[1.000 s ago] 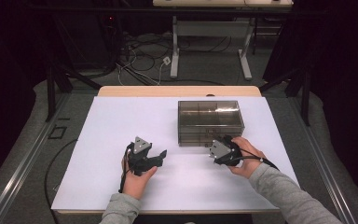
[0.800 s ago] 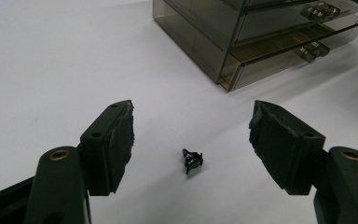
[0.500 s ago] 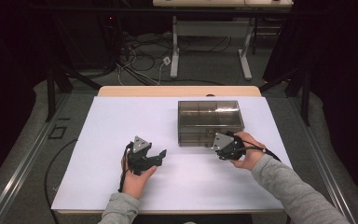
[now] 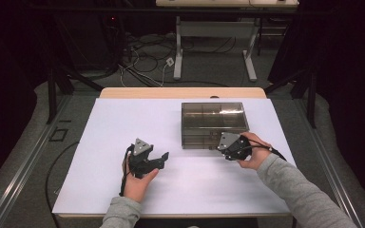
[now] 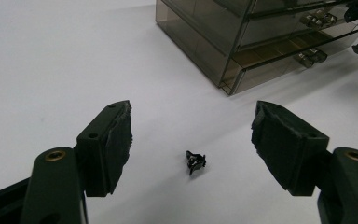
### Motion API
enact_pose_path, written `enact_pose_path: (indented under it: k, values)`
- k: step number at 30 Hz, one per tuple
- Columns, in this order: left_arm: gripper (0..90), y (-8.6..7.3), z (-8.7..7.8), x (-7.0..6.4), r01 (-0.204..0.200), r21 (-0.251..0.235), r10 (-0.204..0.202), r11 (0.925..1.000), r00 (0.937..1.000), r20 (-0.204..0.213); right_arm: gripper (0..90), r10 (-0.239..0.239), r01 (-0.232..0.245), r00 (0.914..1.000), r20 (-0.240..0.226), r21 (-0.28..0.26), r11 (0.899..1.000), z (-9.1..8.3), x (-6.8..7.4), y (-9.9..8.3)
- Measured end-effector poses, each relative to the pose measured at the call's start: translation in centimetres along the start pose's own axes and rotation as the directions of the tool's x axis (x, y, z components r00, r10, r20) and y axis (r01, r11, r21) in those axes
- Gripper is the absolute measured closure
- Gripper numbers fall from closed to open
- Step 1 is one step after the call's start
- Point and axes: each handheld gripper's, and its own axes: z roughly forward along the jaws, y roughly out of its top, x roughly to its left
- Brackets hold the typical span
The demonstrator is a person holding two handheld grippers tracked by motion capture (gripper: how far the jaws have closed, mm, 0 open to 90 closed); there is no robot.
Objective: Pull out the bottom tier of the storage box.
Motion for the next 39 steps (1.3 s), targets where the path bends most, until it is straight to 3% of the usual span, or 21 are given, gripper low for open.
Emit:
enact_pose_path:
  k: [13,21,29,31,32,39]
  values:
    - [28.1,-0.2,-0.1,-0.4,-0.002,0.007,0.002,1.0000,1.0000,0.003,60.5,0.038,-0.038,0.9992,-0.013,0.017,0.999,1.4,-0.1,-1.0]
    - [28.1,-0.1,-0.2,-0.4,-0.004,0.004,0.004,1.0000,1.0000,0.000,63.7,0.056,-0.055,0.9973,-0.048,0.015,0.998,2.0,-0.5,-1.1]
    - [28.1,-0.2,-0.2,-0.3,-0.004,0.005,0.004,1.0000,1.0000,-0.003,66.2,0.039,-0.038,0.9969,-0.068,0.020,0.999,2.1,-0.6,-1.1]
    - [28.1,-0.2,-0.3,-0.3,-0.007,0.004,0.007,1.0000,1.0000,-0.006,75.6,0.036,-0.035,0.9976,-0.059,0.021,0.999,2.0,-0.8,-1.1]
    - [28.1,-0.3,-0.3,-0.3,-0.006,0.004,0.006,1.0000,0.9999,-0.008,75.9,0.053,-0.051,0.9962,-0.069,0.028,0.998,1.9,-0.9,-1.1]
    - [28.2,-0.3,-0.4,0.0,0.002,0.001,-0.002,1.0000,0.9999,-0.014,79.9,0.011,-0.007,0.9976,-0.068,0.050,0.999,1.9,-0.9,-0.8]
